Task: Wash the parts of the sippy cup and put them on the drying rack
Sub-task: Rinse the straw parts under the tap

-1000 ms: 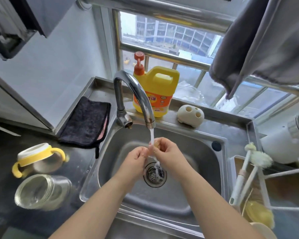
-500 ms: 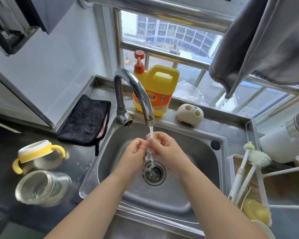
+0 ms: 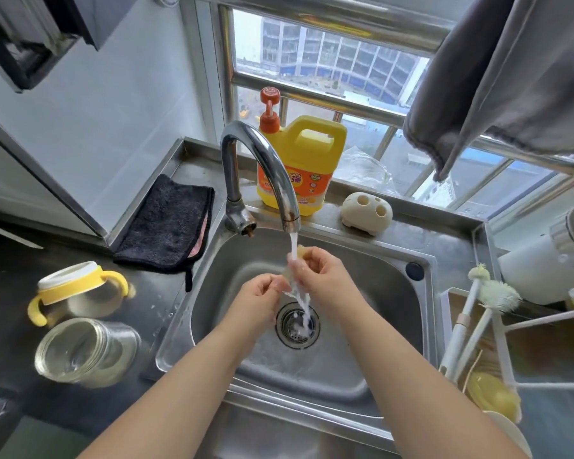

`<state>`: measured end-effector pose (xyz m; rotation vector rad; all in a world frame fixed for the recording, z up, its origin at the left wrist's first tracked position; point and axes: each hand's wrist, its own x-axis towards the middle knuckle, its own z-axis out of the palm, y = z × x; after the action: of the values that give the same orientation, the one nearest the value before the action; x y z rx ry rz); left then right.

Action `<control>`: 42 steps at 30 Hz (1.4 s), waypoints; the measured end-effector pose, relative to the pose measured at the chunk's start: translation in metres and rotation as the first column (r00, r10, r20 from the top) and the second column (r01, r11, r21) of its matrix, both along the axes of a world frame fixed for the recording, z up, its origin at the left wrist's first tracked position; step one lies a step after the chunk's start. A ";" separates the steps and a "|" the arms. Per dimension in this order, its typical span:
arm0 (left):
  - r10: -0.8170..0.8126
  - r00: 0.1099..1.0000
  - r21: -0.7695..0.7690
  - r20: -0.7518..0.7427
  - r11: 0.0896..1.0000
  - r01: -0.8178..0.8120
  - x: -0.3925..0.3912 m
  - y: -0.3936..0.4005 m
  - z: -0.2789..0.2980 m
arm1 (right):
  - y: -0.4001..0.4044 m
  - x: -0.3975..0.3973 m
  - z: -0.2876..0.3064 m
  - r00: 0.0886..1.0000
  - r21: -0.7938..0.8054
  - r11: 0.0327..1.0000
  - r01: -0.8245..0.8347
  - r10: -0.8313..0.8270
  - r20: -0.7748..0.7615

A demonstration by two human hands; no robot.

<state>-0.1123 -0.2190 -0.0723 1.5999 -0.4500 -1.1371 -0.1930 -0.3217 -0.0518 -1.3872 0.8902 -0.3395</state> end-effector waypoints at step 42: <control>0.131 0.968 -0.035 0.212 0.991 -0.126 -0.042 -0.032 0.007 | -0.004 -0.164 0.008 0.652 -0.520 0.853 0.040 -0.417 -0.633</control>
<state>-0.1546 -0.2507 -0.0651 1.7152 -0.4893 -0.8639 -0.3567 -0.3257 -0.0437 -1.9098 1.7697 -0.1865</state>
